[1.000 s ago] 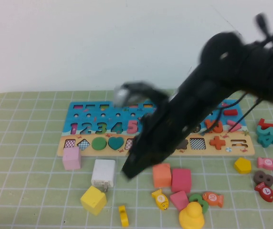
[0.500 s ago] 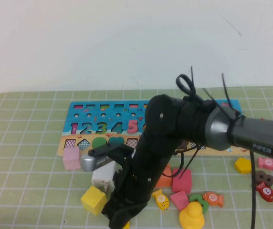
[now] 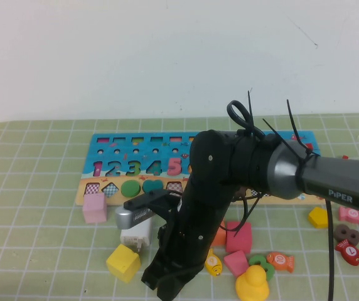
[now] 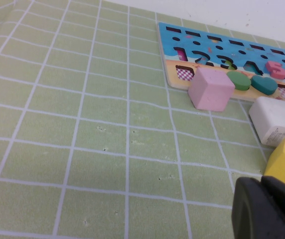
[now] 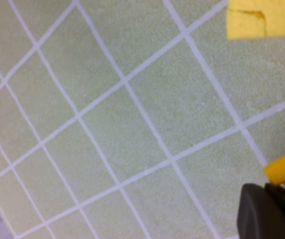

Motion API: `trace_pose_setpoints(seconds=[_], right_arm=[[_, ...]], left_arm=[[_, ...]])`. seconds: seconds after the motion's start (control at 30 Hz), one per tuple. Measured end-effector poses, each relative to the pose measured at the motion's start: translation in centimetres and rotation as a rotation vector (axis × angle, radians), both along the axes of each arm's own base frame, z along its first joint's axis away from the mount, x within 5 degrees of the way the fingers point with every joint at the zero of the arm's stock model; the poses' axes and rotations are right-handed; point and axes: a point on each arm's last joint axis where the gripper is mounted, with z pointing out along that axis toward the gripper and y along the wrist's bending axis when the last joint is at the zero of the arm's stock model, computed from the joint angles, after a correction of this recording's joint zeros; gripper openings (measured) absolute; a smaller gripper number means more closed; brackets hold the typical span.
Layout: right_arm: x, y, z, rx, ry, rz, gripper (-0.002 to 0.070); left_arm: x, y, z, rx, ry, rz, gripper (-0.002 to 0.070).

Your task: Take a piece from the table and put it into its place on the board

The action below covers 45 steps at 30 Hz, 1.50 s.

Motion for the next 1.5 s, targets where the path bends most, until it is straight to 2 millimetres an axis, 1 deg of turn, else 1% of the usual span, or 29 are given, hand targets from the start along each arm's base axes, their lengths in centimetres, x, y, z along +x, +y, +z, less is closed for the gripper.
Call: trace_pose_setpoints(seconds=[0.4,0.67,0.73,0.83,0.9,0.97,1.07,1.17,1.5], right_arm=[[0.6,-0.1,-0.1,-0.011,-0.041,-0.046,-0.0001],[1.3,-0.9,-0.3,-0.082,-0.082,-0.079,-0.0001],[1.5,-1.2,0.2,-0.073,-0.092,-0.091,-0.0001],[1.9,-1.7,1.9,-0.04,-0.133,-0.114,-0.0001],[2.3,-2.4,3.0,-0.024,-0.156,-0.133,-0.0001],[2.9,-3.1,3.6,-0.02,-0.171,-0.152,-0.0001],[3.5,-4.1,3.8,-0.029,-0.163,-0.172,-0.0001],[3.8,-4.6,3.7,-0.047,-0.163,-0.173,-0.0001],[3.4,-4.8,3.7,-0.048,-0.146,-0.091,0.0008]], left_arm=[[0.0,0.0,0.0,0.0,0.0,0.0,-0.0001],[0.0,0.0,0.0,0.0,0.0,0.0,-0.0001],[0.0,0.0,0.0,0.0,0.0,0.0,-0.0001],[0.0,0.0,0.0,0.0,0.0,0.0,-0.0001],[0.0,0.0,0.0,0.0,0.0,0.0,-0.0001],[0.0,0.0,0.0,0.0,0.0,0.0,-0.0001],[0.0,0.0,0.0,0.0,0.0,0.0,-0.0001],[0.0,0.0,0.0,0.0,0.0,0.0,-0.0001],[0.0,0.0,0.0,0.0,0.0,0.0,-0.0001]])
